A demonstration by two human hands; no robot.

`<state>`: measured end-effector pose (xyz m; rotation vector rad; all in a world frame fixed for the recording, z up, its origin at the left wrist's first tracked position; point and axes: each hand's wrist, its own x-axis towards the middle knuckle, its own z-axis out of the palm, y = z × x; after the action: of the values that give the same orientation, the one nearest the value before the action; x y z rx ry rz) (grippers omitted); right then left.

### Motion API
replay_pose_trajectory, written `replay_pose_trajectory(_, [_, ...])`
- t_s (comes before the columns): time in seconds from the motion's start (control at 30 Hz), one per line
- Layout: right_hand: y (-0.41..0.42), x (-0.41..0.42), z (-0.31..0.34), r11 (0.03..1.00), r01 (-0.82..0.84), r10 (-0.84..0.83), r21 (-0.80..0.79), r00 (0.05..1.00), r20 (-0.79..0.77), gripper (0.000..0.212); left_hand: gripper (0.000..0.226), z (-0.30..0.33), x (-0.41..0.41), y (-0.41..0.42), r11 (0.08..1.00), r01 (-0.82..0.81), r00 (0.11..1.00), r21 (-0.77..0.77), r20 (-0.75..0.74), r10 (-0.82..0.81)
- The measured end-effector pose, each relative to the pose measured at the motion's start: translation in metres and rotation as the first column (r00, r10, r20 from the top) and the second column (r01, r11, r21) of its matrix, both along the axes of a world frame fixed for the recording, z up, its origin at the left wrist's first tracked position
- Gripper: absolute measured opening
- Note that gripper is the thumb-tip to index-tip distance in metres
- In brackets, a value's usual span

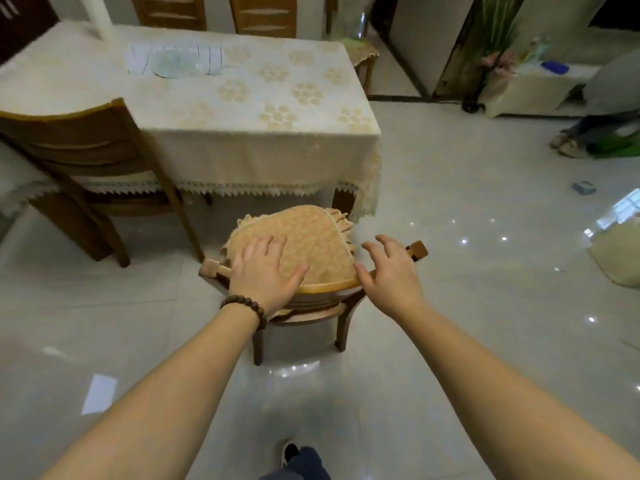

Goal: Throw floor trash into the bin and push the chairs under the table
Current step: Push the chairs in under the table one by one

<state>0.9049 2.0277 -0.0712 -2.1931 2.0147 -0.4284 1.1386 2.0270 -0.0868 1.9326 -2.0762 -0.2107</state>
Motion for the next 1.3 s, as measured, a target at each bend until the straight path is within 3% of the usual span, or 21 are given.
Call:
replay_pose_trajectory(0.17, [-0.038, -0.017, -0.017, 0.978, -0.167, 0.189, 0.128, 0.966, -0.179, 0.063, 0.092, -0.017, -0.002, -0.015, 0.985, -0.007, 0.994, 0.173, 0.109, -0.012])
replay_pose_trajectory(0.27, [-0.055, -0.027, -0.026, 0.916, -0.312, 0.376, 0.25, 0.884, -0.276, 0.086, 0.102, -0.029, -0.002, -0.014, 0.979, 0.022, 0.952, 0.205, 0.293, -0.082])
replay_pose_trajectory(0.4, [-0.065, -0.036, -0.027, 0.8, -0.451, 0.581, 0.395, 0.748, -0.321, 0.092, 0.107, -0.032, -0.002, -0.014, 0.957, 0.058, 0.9, 0.283, 0.401, -0.173])
replay_pose_trajectory(0.43, [-0.067, -0.037, -0.026, 0.775, -0.474, 0.618, 0.417, 0.704, -0.349, 0.085, 0.099, -0.032, -0.003, -0.015, 0.953, 0.045, 0.892, 0.3, 0.418, -0.173])
replay_pose_trajectory(0.5, [-0.072, -0.04, -0.026, 0.737, -0.542, 0.674, 0.404, 0.626, -0.392, 0.051, 0.077, -0.032, -0.006, -0.016, 0.955, 0.013, 0.876, 0.297, 0.457, -0.154])
replay_pose_trajectory(0.57, [-0.074, -0.039, -0.023, 0.712, -0.6, 0.702, 0.364, 0.606, -0.375, 0.018, 0.065, -0.031, -0.008, -0.014, 0.967, -0.002, 0.878, 0.256, 0.464, -0.121])
replay_pose_trajectory(0.63, [-0.076, -0.038, -0.019, 0.702, -0.623, 0.712, 0.345, 0.609, -0.35, 0.006, 0.063, -0.031, -0.008, -0.013, 0.984, 0.032, 0.877, 0.176, 0.468, -0.113])
replay_pose_trajectory(0.8, [-0.082, -0.04, -0.015, 0.702, -0.641, 0.712, 0.311, 0.611, -0.346, 0.004, 0.062, -0.031, -0.008, -0.016, 0.987, 0.05, 0.855, 0.152, 0.504, -0.121])
replay_pose_trajectory(1.1, [-0.128, -0.01, 0.0, 0.666, -0.629, 0.745, 0.402, 0.523, -0.414, 0.014, 0.065, -0.029, 0.018, -0.049, 0.996, 0.052, 0.876, 0.078, 0.475, -0.083])
replay_pose_trajectory(1.3, [-0.178, 0.031, -0.005, 0.707, -0.575, 0.707, 0.412, 0.57, -0.418, 0.014, 0.062, -0.023, 0.064, -0.116, 0.989, 0.108, 0.857, 0.102, 0.494, -0.145])
